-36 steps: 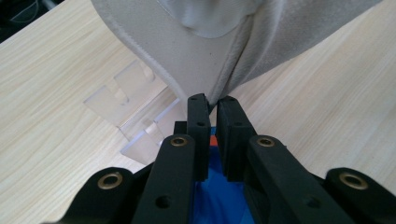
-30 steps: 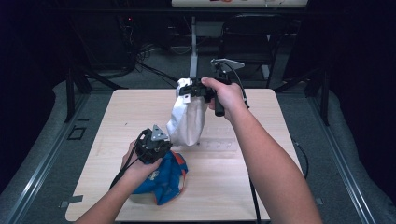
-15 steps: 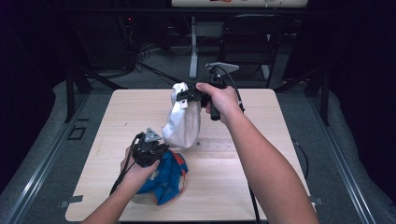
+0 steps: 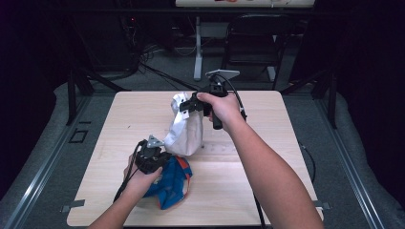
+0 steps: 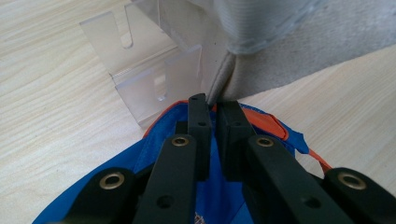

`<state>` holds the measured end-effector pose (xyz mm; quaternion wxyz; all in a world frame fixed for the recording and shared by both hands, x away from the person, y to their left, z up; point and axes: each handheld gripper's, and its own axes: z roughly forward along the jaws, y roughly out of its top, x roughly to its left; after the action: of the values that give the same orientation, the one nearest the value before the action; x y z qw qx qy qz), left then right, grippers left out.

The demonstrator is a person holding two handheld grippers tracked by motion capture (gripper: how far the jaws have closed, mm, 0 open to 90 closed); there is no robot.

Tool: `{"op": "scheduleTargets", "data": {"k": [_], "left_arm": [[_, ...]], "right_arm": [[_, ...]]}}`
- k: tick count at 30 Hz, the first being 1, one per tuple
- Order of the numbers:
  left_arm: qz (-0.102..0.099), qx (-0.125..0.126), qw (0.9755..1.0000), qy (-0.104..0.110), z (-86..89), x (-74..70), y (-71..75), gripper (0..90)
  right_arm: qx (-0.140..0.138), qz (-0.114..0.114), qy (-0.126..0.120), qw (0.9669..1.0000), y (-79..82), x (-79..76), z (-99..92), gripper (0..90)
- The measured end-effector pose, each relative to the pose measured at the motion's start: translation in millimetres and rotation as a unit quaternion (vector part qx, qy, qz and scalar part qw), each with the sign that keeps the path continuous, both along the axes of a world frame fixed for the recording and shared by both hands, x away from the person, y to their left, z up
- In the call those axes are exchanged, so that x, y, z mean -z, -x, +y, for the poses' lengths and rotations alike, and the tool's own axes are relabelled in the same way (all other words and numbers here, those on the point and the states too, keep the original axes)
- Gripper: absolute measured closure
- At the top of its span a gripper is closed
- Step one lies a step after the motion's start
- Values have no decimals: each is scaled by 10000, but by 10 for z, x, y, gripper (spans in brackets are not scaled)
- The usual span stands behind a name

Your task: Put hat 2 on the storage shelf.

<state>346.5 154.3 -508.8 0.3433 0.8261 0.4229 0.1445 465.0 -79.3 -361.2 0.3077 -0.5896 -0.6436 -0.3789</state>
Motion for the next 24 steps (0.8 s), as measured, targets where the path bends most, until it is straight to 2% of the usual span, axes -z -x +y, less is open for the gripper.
{"op": "scheduleTargets", "data": {"k": [5, 11, 13, 16, 20, 21, 24], "left_arm": [[-72, 37, 10000, -49, -2, -8, 9, 850], [-78, 124, 9999, -23, 25, -33, 68, 752], [-167, 48, 9998, 43, 75, -31, 104, 713], [-180, 4, 9998, 72, 154, -41, 149, 653], [-235, 20, 9997, 70, 239, -42, 204, 591], [-324, -16, 9995, 42, 298, -43, 234, 578], [-301, -64, 9995, 80, 362, -57, 258, 559]], "right_arm": [[48, -90, -15, 9999, 11, -17, -67, 758], [-5, -338, 249, 9991, 126, -93, -180, 701], [-9, -414, 250, 9988, 180, -115, -244, 690], [100, -501, 178, 9985, 260, -133, -357, 674], [144, -583, 266, 9978, 322, -133, -489, 654], [275, -699, 371, 9965, 358, -123, -568, 653], [383, -701, 318, 9963, 387, -95, -640, 649]]}}
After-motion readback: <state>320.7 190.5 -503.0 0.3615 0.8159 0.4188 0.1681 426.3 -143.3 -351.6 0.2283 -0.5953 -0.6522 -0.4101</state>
